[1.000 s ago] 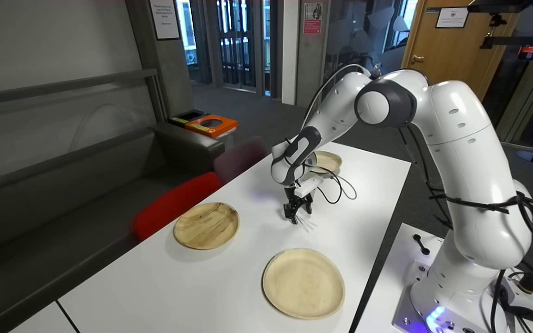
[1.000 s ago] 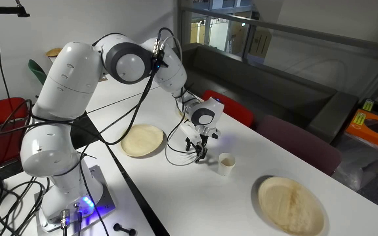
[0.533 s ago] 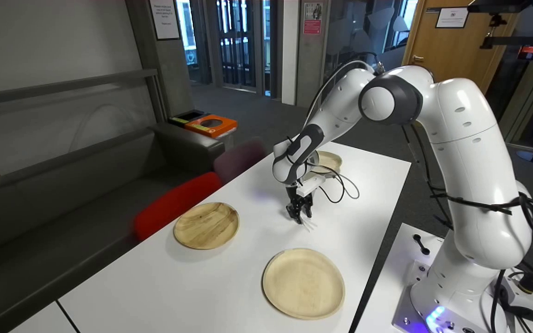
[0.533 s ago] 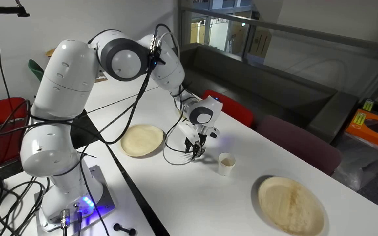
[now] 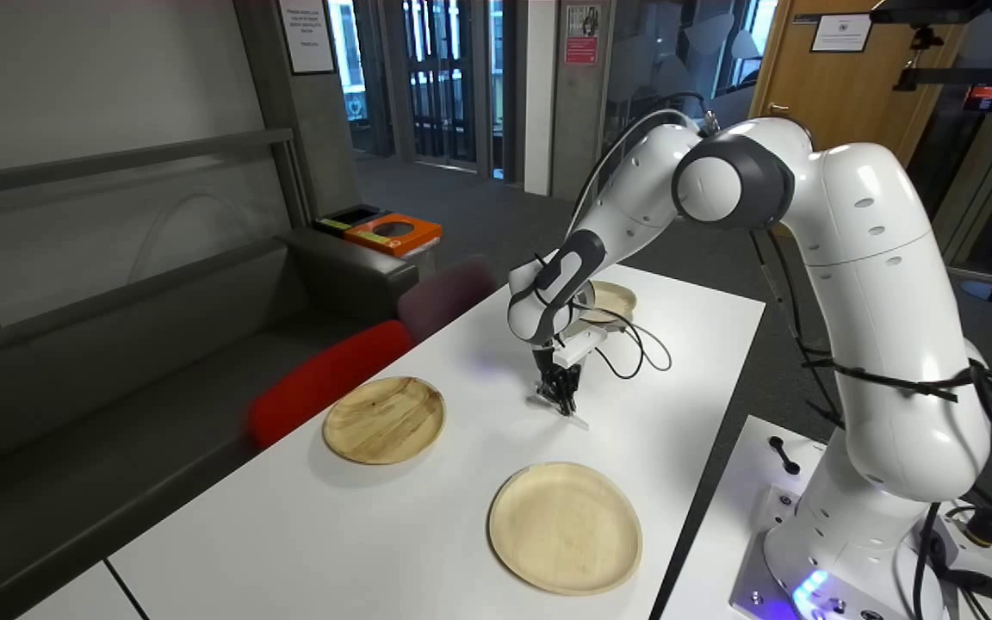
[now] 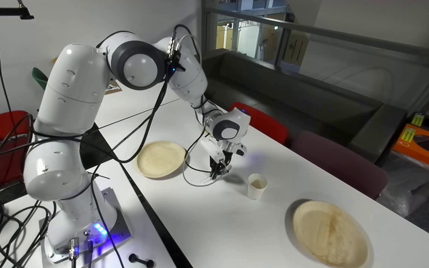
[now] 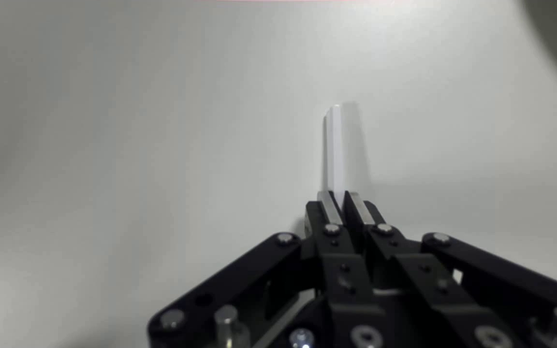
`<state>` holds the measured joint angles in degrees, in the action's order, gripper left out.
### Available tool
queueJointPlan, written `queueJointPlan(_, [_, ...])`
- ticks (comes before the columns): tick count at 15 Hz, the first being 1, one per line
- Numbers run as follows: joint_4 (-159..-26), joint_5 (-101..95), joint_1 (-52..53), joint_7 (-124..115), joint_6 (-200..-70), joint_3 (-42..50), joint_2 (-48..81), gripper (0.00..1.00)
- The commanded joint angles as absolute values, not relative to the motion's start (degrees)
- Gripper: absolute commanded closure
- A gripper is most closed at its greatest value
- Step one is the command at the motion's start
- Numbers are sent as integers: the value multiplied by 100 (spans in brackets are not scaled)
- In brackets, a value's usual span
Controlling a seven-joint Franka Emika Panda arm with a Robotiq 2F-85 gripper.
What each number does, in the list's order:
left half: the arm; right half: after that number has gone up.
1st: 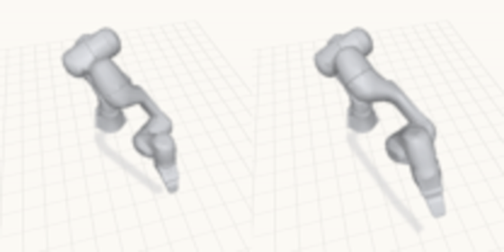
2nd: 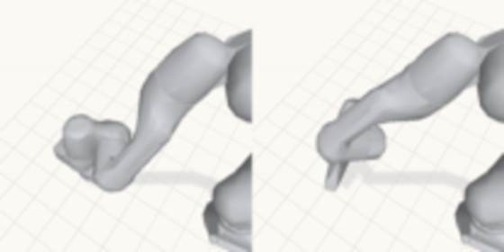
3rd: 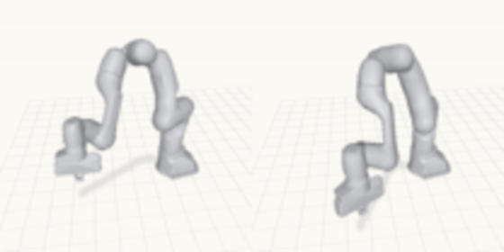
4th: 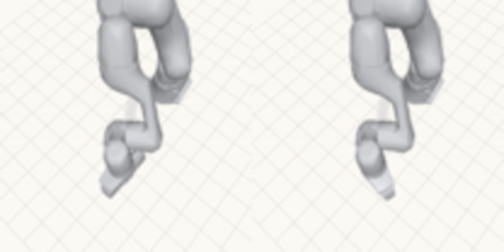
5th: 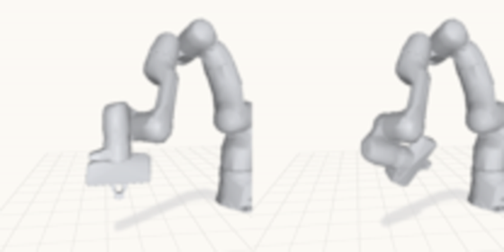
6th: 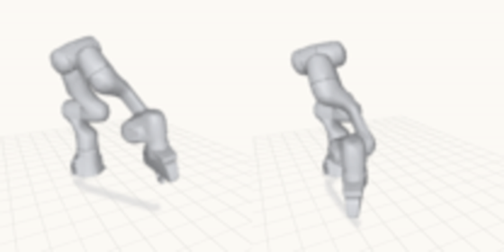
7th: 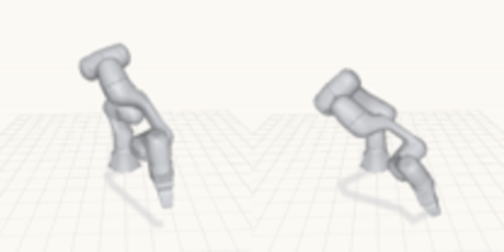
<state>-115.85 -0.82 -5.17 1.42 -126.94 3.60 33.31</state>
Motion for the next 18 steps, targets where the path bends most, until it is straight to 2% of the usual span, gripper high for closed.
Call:
queueJointPlan(1, [-11908,-79,-519,192,-12869,347,3080,98])
queueJointPlan(3, [-11905,-79,-520,194,-12867,348,3082,98])
queueJointPlan(5, [-11896,-81,-520,194,-12857,349,3087,66])
queueJointPlan(14, [-11892,-73,-538,212,-12828,352,3102,2])
queueJointPlan(15, [-11891,-76,-538,216,-12830,353,3105,0])
queueJointPlan(17, [-11892,-79,-538,218,-12836,354,3107,32])
queueJointPlan(18, [-11890,-79,-540,221,-12833,354,3110,34])
